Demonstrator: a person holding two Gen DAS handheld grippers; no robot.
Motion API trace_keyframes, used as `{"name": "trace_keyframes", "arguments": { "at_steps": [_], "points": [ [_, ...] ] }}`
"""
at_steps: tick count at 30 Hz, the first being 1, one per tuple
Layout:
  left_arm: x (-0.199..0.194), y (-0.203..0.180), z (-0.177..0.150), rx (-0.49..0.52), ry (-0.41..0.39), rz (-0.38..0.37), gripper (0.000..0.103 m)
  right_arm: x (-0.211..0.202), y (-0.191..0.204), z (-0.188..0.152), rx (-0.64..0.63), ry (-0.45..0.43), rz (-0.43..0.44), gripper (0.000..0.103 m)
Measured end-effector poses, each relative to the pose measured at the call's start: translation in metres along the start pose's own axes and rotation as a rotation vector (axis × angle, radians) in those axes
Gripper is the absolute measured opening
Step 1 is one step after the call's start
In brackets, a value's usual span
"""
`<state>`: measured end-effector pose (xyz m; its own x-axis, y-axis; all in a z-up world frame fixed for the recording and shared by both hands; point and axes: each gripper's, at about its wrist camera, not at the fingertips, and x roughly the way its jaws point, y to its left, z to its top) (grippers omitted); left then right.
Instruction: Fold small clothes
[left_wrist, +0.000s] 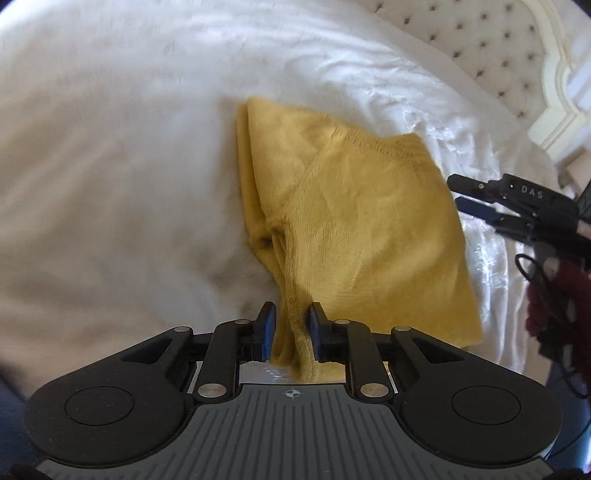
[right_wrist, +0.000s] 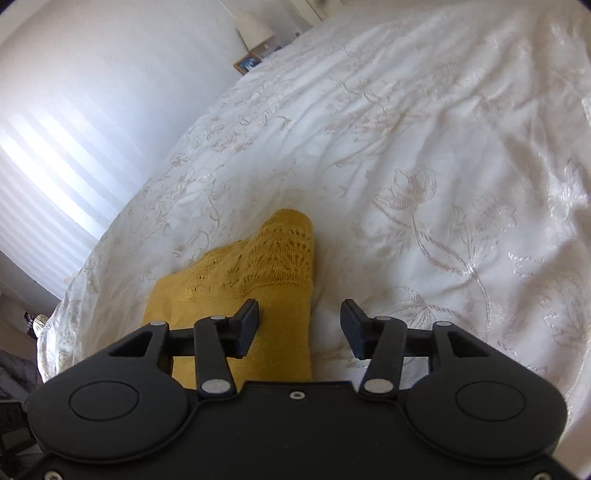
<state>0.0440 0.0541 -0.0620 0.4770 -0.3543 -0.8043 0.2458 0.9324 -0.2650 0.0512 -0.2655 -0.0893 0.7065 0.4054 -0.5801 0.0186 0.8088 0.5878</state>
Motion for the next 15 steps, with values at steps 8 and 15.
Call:
{"name": "trace_keyframes", "arguments": {
  "at_steps": [8,15],
  "points": [
    [-0.030,-0.034,0.015,0.190,-0.235,0.049,0.024,-0.020,0.050,-0.004,-0.351,-0.100,-0.038,0.037],
    [0.033,-0.027,0.058,0.148,-0.300,0.103,0.024,0.012,0.066,-0.007,-0.468,-0.061,-0.057,0.032]
  ]
}}
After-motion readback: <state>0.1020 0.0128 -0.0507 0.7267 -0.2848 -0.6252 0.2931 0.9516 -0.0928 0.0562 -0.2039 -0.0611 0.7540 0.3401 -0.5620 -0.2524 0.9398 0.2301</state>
